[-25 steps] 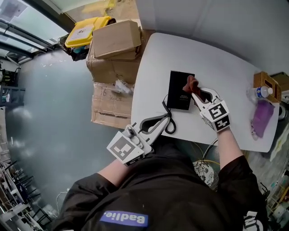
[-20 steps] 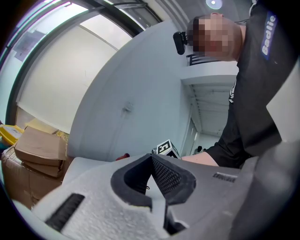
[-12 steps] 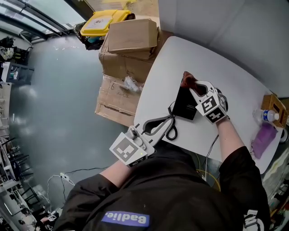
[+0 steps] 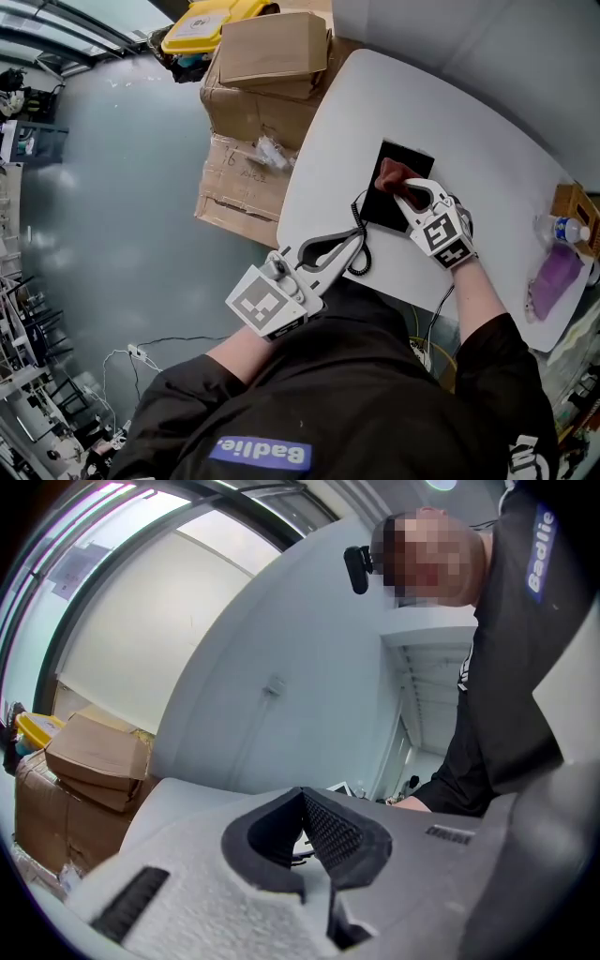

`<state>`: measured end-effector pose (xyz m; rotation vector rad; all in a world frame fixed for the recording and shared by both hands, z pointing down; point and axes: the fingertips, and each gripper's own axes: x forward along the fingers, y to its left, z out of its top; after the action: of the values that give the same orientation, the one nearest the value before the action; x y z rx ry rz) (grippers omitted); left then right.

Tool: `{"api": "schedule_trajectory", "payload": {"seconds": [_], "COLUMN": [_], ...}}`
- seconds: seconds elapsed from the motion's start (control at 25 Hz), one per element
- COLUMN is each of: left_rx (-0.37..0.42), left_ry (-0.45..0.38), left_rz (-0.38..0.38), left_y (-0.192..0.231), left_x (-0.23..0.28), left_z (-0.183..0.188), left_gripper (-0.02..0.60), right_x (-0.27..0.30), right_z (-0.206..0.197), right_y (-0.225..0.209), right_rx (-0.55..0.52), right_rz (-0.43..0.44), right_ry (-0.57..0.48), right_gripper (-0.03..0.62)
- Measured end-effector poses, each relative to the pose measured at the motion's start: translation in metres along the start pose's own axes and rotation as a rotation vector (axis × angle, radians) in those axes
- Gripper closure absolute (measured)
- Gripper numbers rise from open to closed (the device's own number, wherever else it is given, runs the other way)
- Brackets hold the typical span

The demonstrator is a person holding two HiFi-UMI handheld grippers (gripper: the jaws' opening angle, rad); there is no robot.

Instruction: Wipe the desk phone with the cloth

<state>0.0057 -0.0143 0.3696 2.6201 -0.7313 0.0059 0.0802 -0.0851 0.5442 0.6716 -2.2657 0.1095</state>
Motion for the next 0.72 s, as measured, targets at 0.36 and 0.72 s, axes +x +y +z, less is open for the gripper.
{"api": "schedule_trajectory", "payload": {"seconds": [0.36,0.72], "left_rx": [-0.008,0.003], "left_ry": [0.036,0.031], "left_rz": [-0.055,-0.085], "left_y": [-0.009,-0.005], "left_x": [-0.015,-0.028], "left_z": [-0.016,-0.009], "left_gripper": [0.566,0.566], "right_x": [0.006,0.009], "right_z": [-0.028,-0.035], "right_y": [0.065,0.115], "right_rx": [0.083,0.086], "right_rz": [0.043,0.157], "right_ry": [0.032,0.127], "right_gripper": [0.523,0.523]}}
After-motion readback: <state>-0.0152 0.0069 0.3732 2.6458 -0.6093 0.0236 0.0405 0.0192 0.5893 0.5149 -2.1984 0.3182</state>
